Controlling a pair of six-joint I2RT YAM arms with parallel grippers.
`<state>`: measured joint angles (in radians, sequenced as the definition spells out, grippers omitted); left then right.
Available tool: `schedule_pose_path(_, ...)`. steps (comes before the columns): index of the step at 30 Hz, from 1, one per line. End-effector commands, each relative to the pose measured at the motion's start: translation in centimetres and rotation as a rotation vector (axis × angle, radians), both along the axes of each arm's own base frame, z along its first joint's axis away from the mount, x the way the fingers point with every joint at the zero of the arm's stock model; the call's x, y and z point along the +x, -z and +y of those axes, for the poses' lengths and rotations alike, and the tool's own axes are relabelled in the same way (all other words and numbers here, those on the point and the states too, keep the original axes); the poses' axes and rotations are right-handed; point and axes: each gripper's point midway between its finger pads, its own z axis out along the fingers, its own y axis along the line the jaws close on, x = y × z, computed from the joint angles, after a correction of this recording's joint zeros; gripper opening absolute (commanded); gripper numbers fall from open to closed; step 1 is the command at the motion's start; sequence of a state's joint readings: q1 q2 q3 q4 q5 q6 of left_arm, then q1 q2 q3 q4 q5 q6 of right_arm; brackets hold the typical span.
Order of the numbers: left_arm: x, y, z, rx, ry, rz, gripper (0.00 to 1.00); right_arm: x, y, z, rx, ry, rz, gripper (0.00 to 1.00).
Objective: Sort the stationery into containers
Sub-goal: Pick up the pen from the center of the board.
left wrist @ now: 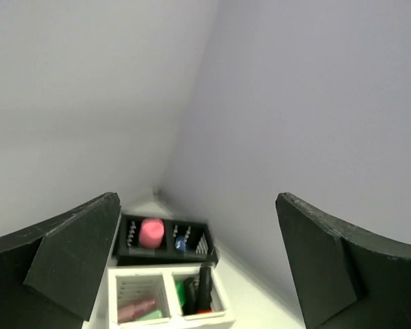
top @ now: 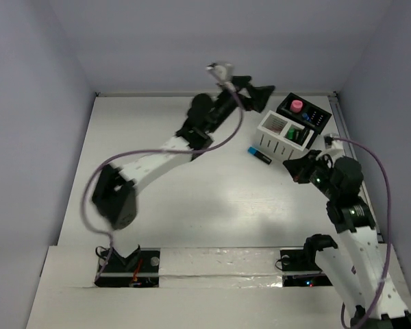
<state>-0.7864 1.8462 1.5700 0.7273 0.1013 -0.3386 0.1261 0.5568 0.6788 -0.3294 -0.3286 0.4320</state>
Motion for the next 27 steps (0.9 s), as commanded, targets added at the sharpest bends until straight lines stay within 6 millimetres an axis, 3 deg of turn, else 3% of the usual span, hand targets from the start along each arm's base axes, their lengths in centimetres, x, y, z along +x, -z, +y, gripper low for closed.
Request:
schedule_pose_path(1,-4.8,-5.1,8.7,-0.114,-0.166,-0.085,0.98,1.1,1.9,2.1,-0.006,-0.116,0.082,0.00)
schedule_pose_path(2,-5.6,-3.8,9.8,-0.121,-0.172,-0.055,0.98,2.0,3.2,2.9,-0.009,-0.140,0.130,0.00)
schedule_pose_path(3,-5.9,1.1,11.0,-0.088,-0.189,0.038,0.98,2.5,3.9,3.1,-0.023,-0.136,0.147,0.00)
schedule_pose_path(4,-7.2,0.5,12.9,-0.131,-0.203,0.044,0.98,3.0,4.4,3.4,-0.043,-0.129,0.159,0.04)
schedule_pose_path(5,-8.0,1.5,13.8,-0.154,-0.207,0.065,0.98,3.7,4.5,3.5,-0.077,-0.118,0.155,0.06)
schedule_pose_path(6,-8.7,6.2,14.4,-0.129,-0.202,0.154,0.98,4.0,5.9,4.8,-0.115,-0.144,0.199,0.09)
schedule_pose_path(7,-9.8,5.8,15.8,-0.173,-0.208,0.153,0.98,4.8,6.6,4.8,-0.158,-0.115,0.213,0.17)
schedule_pose_path(8,-10.3,6.9,16.5,-0.176,-0.211,0.174,0.98,5.3,7.1,4.9,-0.204,-0.110,0.222,0.22)
schedule_pose_path(9,-11.0,9.8,17.1,-0.154,-0.216,0.225,0.98,6.1,8.0,6.0,-0.248,-0.126,0.254,0.27)
schedule_pose_path(10,-11.8,9.2,18.0,-0.176,-0.213,0.215,0.98,7.0,8.5,5.8,-0.292,-0.095,0.262,0.37)
schedule_pose_path(12,-13.4,10.5,18.7,-0.163,-0.192,0.234,0.98,9.2,10.1,5.5,-0.365,-0.056,0.299,0.47)
schedule_pose_path(14,-14.3,11.5,19.1,-0.139,-0.175,0.253,0.98,10.2,11.5,5.9,-0.417,-0.071,0.339,0.56)
schedule_pose_path(17,-15.9,12.2,19.7,-0.143,-0.133,0.246,0.98,13.0,14.1,5.1,-0.563,-0.046,0.380,0.59)
schedule_pose_path(19,-16.8,12.9,20.0,-0.139,-0.112,0.246,0.98,14.7,14.3,5.4,-0.614,-0.063,0.348,0.60)
schedule_pose_path(20,-17.1,13.0,20.1,-0.141,-0.100,0.244,0.98,15.3,15.4,5.4,-0.658,-0.087,0.354,0.60)
schedule_pose_path(24,-18.4,14.6,20.0,-0.125,-0.053,0.245,0.98,17.2,16.5,5.6,-0.780,-0.141,0.312,0.61)
schedule_pose_path(27,-19.4,14.7,19.3,-0.116,0.014,0.213,0.98,18.1,17.6,5.6,-0.849,-0.179,0.289,0.62)
